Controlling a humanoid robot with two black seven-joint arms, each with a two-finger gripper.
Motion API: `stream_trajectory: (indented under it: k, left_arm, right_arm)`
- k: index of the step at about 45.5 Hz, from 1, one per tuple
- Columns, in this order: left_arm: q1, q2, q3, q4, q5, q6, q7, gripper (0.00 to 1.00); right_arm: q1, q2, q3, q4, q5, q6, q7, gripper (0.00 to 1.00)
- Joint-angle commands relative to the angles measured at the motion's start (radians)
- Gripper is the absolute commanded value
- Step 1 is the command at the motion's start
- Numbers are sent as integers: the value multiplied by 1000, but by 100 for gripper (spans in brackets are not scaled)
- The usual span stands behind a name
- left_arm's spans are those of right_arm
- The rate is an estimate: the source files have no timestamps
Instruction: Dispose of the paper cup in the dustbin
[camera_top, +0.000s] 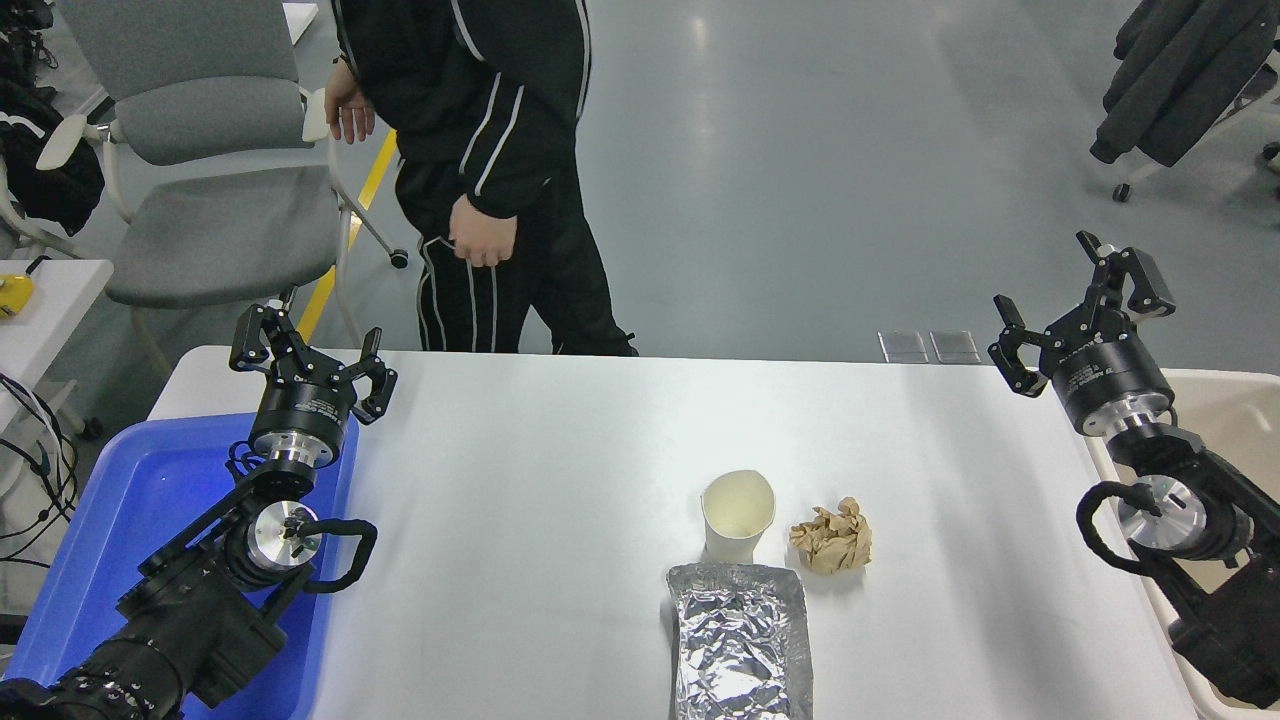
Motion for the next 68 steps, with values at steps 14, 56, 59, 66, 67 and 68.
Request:
stream_trajectory:
  k: [14, 56, 59, 66, 67, 68]
  left_arm:
    - [0, 0, 0, 0, 0, 0, 0, 100]
    - [0, 0, 0, 0, 0, 0, 0, 100]
    - [0, 0, 0, -2, 1, 0, 0, 100]
    - [0, 0, 1, 0, 1, 0, 0, 100]
    - [0, 0, 0, 0, 0, 0, 0, 100]
    - [0, 0, 0, -2, 0, 0, 0, 100]
  right_arm:
    - [-7, 1, 4, -2, 0, 3, 2, 99]
    - [5, -3, 48, -18, 0, 6, 0, 99]
    - [-4, -5, 45, -18, 0, 6, 0, 99]
    - [-16, -6, 42, -37, 0, 6, 0, 99]
    - [-16, -6, 41, -40, 0, 6, 0, 99]
    - [-16, -6, 41, -41, 0, 6, 0, 99]
